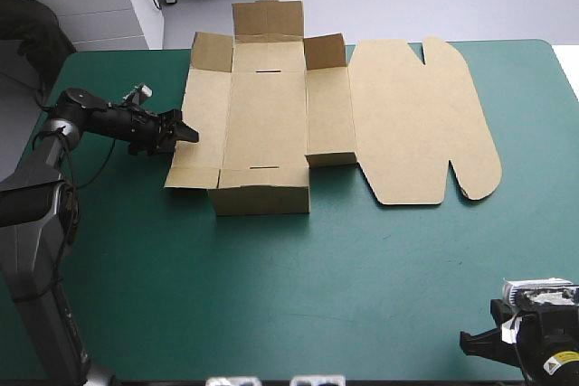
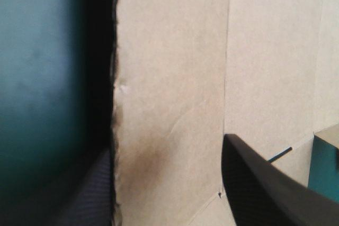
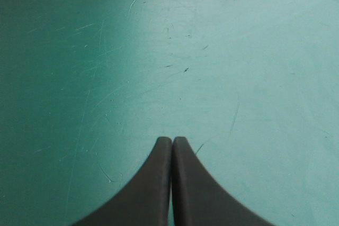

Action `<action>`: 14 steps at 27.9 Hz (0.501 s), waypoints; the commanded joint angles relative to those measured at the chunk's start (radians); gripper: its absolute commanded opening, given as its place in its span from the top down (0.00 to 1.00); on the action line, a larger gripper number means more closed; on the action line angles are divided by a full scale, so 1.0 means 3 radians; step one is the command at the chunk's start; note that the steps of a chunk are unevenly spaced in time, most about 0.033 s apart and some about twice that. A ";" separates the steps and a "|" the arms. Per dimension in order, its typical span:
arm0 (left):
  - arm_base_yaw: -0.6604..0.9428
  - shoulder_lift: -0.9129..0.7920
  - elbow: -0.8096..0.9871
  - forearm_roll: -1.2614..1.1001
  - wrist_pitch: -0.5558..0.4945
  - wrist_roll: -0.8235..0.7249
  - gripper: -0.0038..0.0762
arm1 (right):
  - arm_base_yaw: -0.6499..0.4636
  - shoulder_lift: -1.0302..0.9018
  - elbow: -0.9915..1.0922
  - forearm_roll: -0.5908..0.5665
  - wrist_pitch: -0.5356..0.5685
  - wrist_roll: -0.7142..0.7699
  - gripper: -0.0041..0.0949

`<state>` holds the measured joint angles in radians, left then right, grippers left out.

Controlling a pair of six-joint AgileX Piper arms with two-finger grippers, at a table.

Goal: Fold the box

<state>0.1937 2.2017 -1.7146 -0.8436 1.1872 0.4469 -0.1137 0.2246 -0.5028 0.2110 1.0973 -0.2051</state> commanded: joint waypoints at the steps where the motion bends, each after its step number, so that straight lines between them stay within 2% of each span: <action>1: -0.0177 -0.0034 0.0094 0.0190 0.0352 0.0058 0.42 | 0.0009 0.0037 -0.0076 0.0013 -0.0175 -0.0008 0.98; 14: -0.0371 -0.0034 0.0054 -0.0327 0.0083 0.0326 0.42 | 0.0009 0.0037 -0.0076 0.0013 -0.0151 -0.0008 0.98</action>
<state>0.1019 2.2135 -1.6938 -0.9661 1.2157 0.5376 -0.1133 0.2246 -0.5028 0.2107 1.0983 -0.2051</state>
